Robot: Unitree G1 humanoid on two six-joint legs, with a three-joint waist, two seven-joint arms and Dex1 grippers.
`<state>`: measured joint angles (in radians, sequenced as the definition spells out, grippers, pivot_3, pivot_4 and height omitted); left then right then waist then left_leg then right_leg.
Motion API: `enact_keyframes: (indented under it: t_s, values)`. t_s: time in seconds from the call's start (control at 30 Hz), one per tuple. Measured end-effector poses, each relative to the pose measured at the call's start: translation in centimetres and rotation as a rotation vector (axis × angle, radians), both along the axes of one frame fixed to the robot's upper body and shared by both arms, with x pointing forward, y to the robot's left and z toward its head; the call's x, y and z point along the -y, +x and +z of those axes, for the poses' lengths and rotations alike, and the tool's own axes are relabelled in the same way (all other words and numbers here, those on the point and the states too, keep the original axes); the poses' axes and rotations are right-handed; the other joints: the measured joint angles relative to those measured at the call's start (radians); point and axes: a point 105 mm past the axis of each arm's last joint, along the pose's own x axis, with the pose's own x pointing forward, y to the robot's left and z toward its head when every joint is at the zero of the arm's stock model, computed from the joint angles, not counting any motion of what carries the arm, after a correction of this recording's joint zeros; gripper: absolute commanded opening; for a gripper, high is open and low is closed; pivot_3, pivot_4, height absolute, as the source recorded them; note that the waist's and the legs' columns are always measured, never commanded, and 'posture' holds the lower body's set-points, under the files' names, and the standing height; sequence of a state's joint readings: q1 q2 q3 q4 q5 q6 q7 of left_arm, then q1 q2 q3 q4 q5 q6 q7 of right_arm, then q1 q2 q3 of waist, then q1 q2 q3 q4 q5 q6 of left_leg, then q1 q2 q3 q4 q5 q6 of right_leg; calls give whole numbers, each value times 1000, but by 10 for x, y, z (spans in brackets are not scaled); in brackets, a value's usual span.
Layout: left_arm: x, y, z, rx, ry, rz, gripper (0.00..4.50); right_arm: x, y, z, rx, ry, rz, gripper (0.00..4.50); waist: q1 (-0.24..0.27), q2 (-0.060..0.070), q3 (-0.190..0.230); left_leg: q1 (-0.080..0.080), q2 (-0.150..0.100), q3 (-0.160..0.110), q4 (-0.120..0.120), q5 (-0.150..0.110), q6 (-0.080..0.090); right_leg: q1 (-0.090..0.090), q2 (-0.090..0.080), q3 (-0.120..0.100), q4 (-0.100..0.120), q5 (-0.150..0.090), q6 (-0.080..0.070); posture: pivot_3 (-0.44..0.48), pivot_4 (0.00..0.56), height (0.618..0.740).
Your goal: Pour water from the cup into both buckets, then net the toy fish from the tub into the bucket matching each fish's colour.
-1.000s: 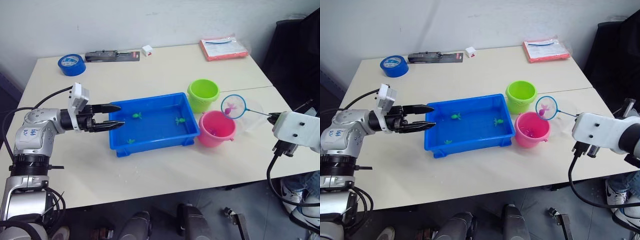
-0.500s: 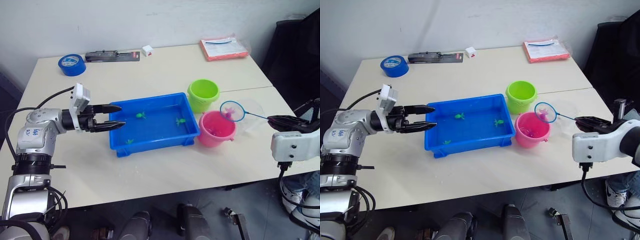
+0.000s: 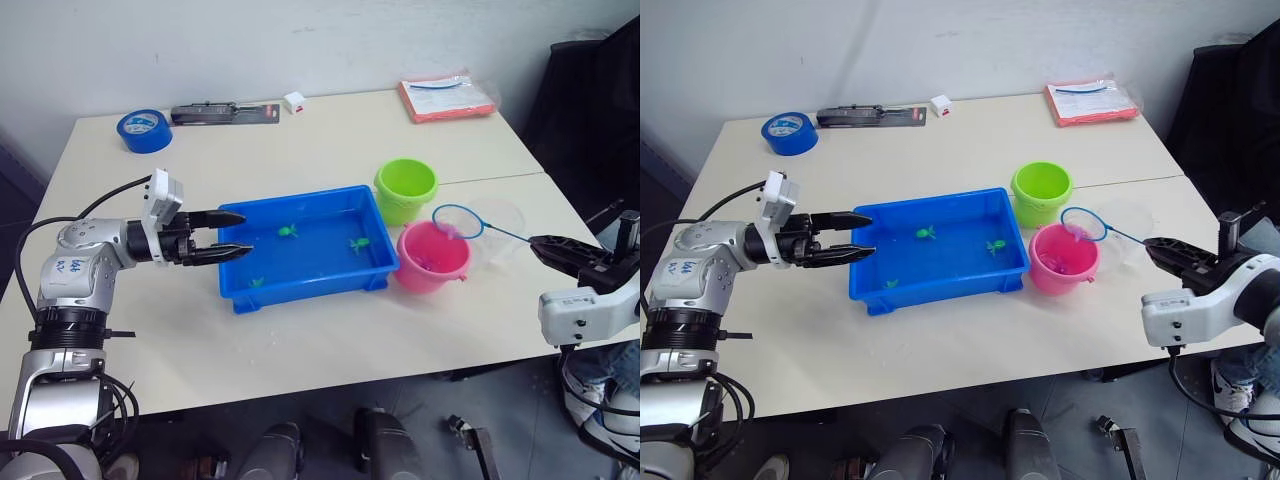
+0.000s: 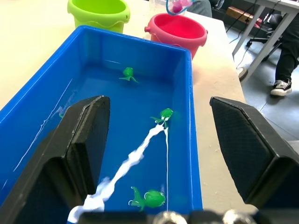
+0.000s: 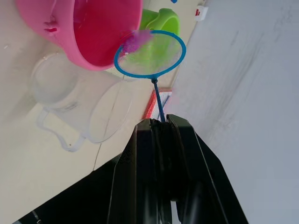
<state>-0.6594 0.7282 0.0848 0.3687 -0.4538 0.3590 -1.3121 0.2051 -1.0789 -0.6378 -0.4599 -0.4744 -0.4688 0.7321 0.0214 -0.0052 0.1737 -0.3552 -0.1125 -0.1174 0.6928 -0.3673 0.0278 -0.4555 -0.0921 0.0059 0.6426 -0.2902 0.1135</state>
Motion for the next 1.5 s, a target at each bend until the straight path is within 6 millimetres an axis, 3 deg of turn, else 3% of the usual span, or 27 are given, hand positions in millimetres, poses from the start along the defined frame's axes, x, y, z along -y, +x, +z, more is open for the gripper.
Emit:
enact_keyframes:
  t_s: [0.3, 0.5, 0.67, 0.73, 0.87, 1.0, 1.3, 1.5]
  values:
    - [6, 2, 2, 7, 10, -24, 3709, -9, 1, 12, 52, 60, 44, 793, -4, 0, 0, 1, 0, 1, 1, 0, 0, 1, 0, 1, 1, 0, 0, 0, 150, 740]
    - [4, 2, 1, 3, 9, -5, 3709, -42, 20, 38, 5, 355, 105, 793, -17, 0, 0, 1, 2, -3, 3, 0, -1, 3, 0, 2, 0, 0, 0, 0, 150, 740]
    - [-1, -4, -2, -4, 16, 26, 3709, -69, 36, 33, -239, 612, 84, 793, -22, 0, 0, 0, 2, -6, 3, -1, -1, 4, 0, 1, -2, 0, 0, 0, 150, 740]
    - [-8, -11, -1, -2, 22, 55, 3709, -83, 45, 30, -422, 777, 43, 793, -28, 0, 0, 0, 2, -5, 3, -1, -1, 4, 0, 2, -3, 0, 0, 0, 150, 740]
    - [-12, -18, 2, 13, 22, 86, 3709, -97, 52, 16, -698, 979, -90, 793, -18, 0, 0, -1, 3, -8, 3, -1, -1, 5, 0, 0, -5, 0, -1, 0, 150, 740]
    - [-13, -22, 3, 16, 12, 110, 3709, -111, 60, 18, -955, 1164, -296, 793, -8, 0, 0, -1, 2, -9, 4, -1, -1, 5, 0, 0, -5, 1, -1, 0, 150, 740]
    - [-10, -24, 2, 24, 5, 130, 3709, -127, 85, 17, -1263, 1228, -594, 793, -9, 0, 0, -2, 1, -7, 2, -1, -1, 3, -1, 1, -5, 1, -2, 0, 150, 740]
    - [-8, -27, 0, 27, -11, 130, 3709, -143, 99, 29, -1433, 1298, -776, 793, -27, 1, 0, -2, 3, -6, -2, -1, -1, 1, -1, 0, -3, 1, -2, 0, 150, 740]
